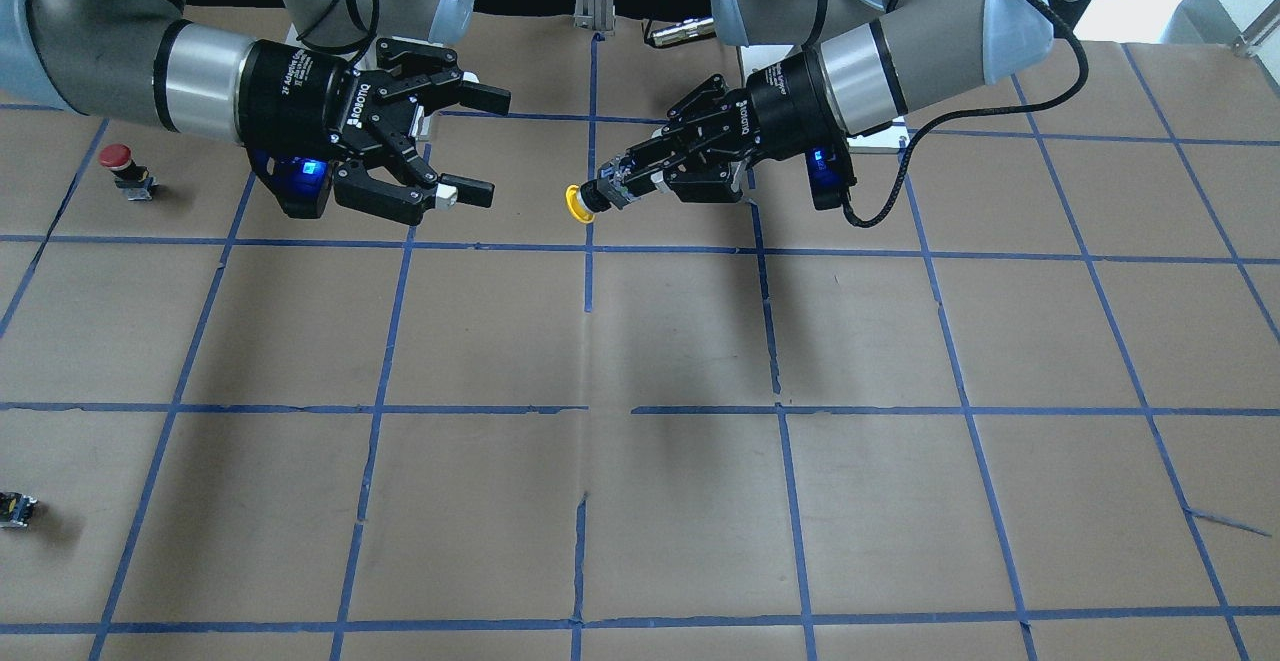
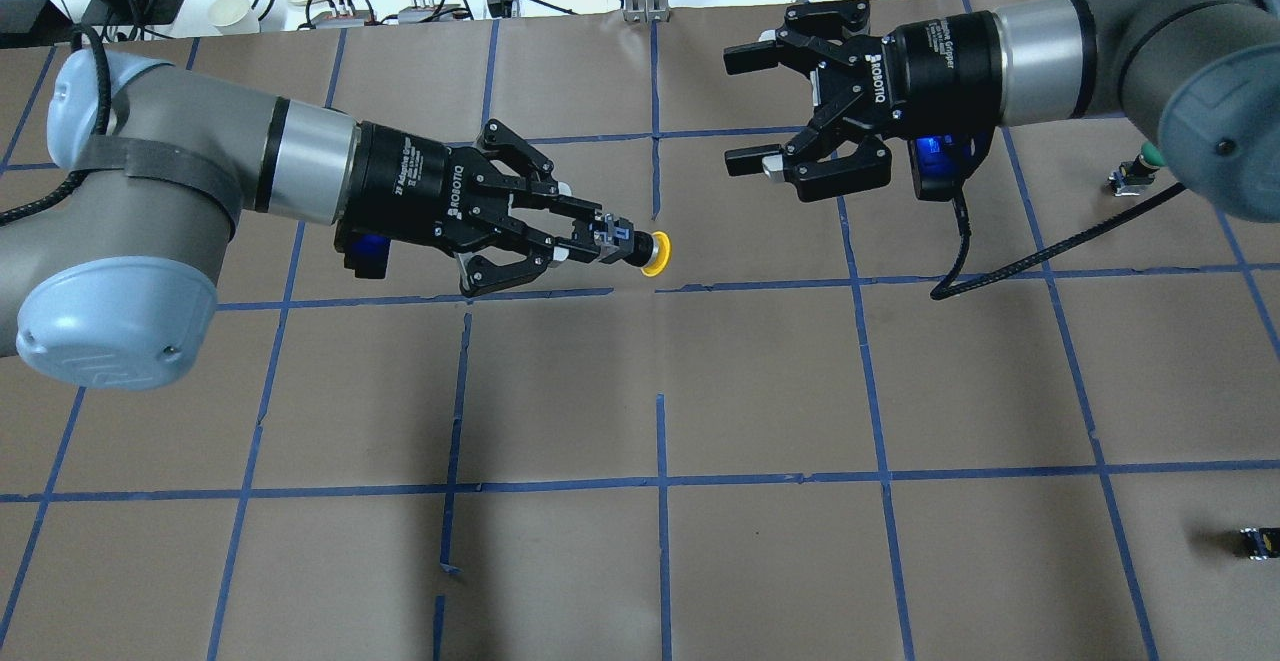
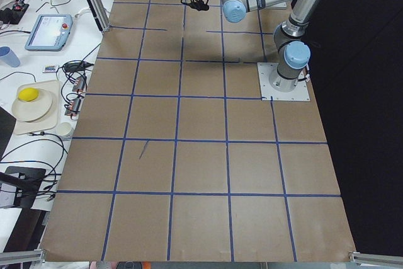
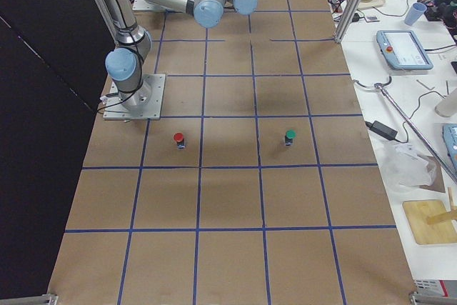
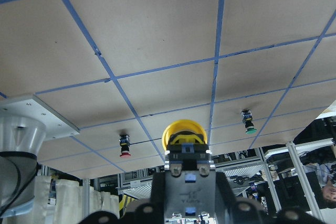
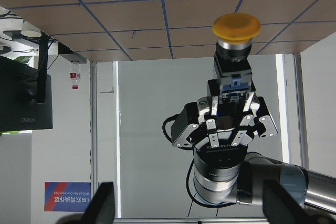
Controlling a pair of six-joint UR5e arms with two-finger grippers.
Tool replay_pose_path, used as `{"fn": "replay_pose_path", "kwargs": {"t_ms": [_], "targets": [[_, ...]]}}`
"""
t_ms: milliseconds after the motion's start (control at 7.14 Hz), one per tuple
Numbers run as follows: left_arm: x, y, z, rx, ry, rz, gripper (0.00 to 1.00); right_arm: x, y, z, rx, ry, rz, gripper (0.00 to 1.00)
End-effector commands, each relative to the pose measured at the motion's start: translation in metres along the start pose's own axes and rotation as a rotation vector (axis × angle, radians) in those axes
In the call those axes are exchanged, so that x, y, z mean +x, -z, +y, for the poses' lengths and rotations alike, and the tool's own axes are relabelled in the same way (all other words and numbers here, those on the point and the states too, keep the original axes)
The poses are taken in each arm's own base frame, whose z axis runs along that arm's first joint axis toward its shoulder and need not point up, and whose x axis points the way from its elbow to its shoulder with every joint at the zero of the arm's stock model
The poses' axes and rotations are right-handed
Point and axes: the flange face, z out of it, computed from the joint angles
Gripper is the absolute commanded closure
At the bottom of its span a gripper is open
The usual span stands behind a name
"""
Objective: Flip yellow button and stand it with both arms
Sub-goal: 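Lift the yellow button with the left gripper toward the table center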
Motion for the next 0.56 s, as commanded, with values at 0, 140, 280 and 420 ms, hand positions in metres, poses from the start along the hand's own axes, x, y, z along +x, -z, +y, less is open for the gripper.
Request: {"fn": "replay_pose_path", "kwargs": {"t_ms": [0,140,280,420], "targets": [[0.003,0.006,0.019,-0.082,0.102,0.020,0.90,0.004,-0.002,-0.012,-0.007,-0.014,0.000,0.00],[0.001,0.008,0.027,-0.117,0.126,0.024,0.90,0.004,-0.003,-0.014,-0.009,-0.018,0.002,0.00],[0.002,0.007,0.028,-0.119,0.162,0.021,0.90,0.002,-0.003,-0.018,-0.008,-0.027,0.003,0.00],[0.001,0.008,0.029,-0.121,0.188,0.020,0.90,0.002,-0.004,-0.018,-0.006,-0.028,0.006,0.00]]}}
